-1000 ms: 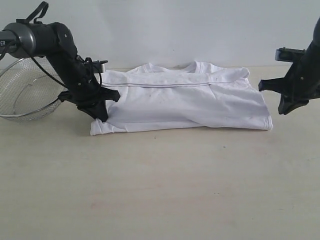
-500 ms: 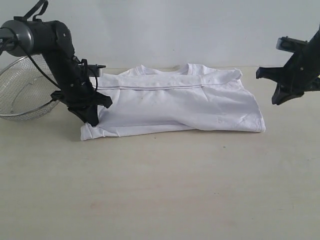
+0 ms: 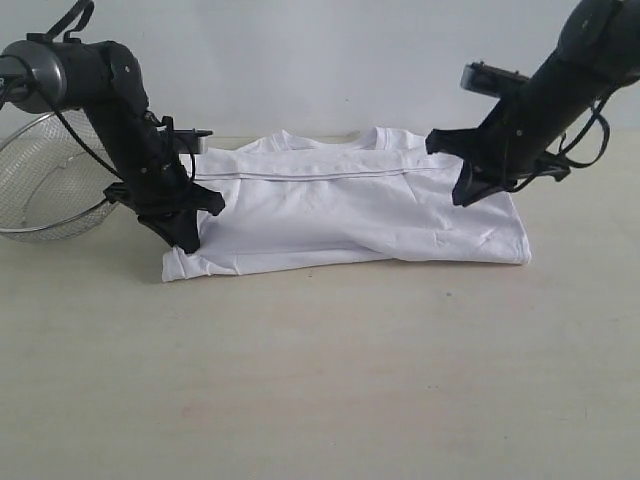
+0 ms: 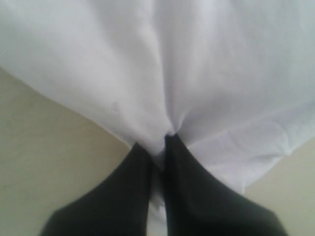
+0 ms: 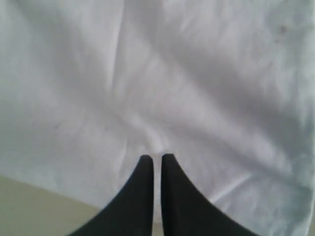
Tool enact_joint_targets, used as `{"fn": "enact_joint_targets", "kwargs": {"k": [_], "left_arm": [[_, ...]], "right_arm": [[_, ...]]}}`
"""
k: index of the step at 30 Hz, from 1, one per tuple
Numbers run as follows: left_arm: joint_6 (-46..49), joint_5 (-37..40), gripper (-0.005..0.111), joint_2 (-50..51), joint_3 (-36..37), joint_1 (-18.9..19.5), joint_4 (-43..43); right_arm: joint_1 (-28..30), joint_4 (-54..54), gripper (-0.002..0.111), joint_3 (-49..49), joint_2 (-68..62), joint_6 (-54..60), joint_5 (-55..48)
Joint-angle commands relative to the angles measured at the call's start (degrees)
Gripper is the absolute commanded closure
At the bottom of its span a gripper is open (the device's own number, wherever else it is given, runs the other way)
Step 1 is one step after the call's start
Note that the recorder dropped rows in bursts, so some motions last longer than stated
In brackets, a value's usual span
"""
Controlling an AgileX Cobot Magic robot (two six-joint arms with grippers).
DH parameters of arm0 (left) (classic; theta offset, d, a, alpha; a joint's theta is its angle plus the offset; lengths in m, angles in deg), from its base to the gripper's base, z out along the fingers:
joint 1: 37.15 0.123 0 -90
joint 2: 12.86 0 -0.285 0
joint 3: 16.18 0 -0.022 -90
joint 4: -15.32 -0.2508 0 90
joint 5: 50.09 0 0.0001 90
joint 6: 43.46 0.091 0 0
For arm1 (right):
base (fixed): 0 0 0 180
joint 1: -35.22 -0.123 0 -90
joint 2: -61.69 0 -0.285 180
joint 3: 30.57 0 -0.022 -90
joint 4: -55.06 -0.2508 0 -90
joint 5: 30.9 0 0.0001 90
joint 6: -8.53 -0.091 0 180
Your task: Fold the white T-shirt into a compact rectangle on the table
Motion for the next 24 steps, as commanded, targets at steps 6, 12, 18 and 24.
{"fn": "enact_joint_targets", "kwargs": {"k": [6,12,18,24], "left_arm": [[1.03,1.25,0.102,-0.4,0.48,-0.11,1.31],[3.36,1.25,0.102,-0.4,0.48,-0.61,2.61],[2.46,1.25,0.102,-0.4,1.21,-1.91,1.3],[2.06,1.25,0.102,-0.8,8.49,-2.01,0.43]], "right_arm": [[0.33,7.63,0.108,0.26,-5.42,-3.66,0.03],[0.33,14.74,0.108,0.26,-5.66,-6.93,-2.18],[0.33,15.26,0.108,0.26,-5.75,-6.93,-3.53],[0.33,15.74,0.108,0.26,-5.75,-6.93,-5.98]]}}
